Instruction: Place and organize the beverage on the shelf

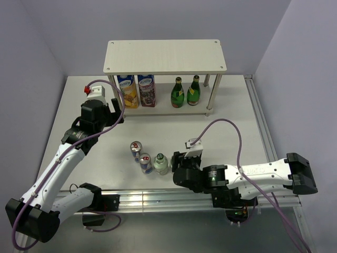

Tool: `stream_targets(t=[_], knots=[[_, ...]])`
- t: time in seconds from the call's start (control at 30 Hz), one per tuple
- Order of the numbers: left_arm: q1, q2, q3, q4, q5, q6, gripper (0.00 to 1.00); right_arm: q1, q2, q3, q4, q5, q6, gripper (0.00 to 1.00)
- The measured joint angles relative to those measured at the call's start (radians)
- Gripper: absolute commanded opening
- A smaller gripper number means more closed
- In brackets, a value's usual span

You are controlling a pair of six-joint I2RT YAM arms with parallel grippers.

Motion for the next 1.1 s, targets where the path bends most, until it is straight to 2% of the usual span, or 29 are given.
stream_targets(t=[0.13,0.23,0.27,0.33,0.4,0.47,0.7,0.83,0.97,1.1], knots=[[0.000,0.000,0.000,0.000,0.001,0.000,0.97,0.000,0.036,-0.010,0.045,0.016,0.005,0.59],[0.000,0.000,0.000,0.000,0.001,0.000,0.97,0.000,0.060,-0.010,0.069,0.043,0.006,0.36],[0.000,0.000,0.000,0.000,0.001,0.000,0.97,0.000,0.065,-0.008,0.071,0.075,-0.005,0.22],[0.000,0.000,0.000,0.000,0.001,0.000,0.97,-0.003,0.069,0.000,0.070,0.105,-0.003,0.17],[0.000,0.000,0.000,0.000,0.001,0.000,0.97,-0.003,0.084,0.010,0.068,0.113,0.006,0.06],[0.000,-0.001,0.000,0.000,0.002,0.000,0.98,-0.003,0.094,0.028,0.044,0.114,0.016,0.00],[-0.041,-0.025,0.012,-0.005,0.067,0.003,0.99,-0.003,0.029,0.089,-0.154,0.092,-0.012,0.00],[-0.163,-0.042,0.035,0.000,0.085,0.000,0.99,-0.038,-0.075,0.158,-0.171,0.092,-0.142,0.00],[-0.290,-0.076,0.042,0.000,0.082,0.000,0.99,-0.172,-0.151,0.267,-0.087,0.050,-0.330,0.00],[-0.367,-0.112,0.042,0.000,0.084,0.018,0.99,-0.339,-0.138,0.420,-0.025,0.004,-0.518,0.00]])
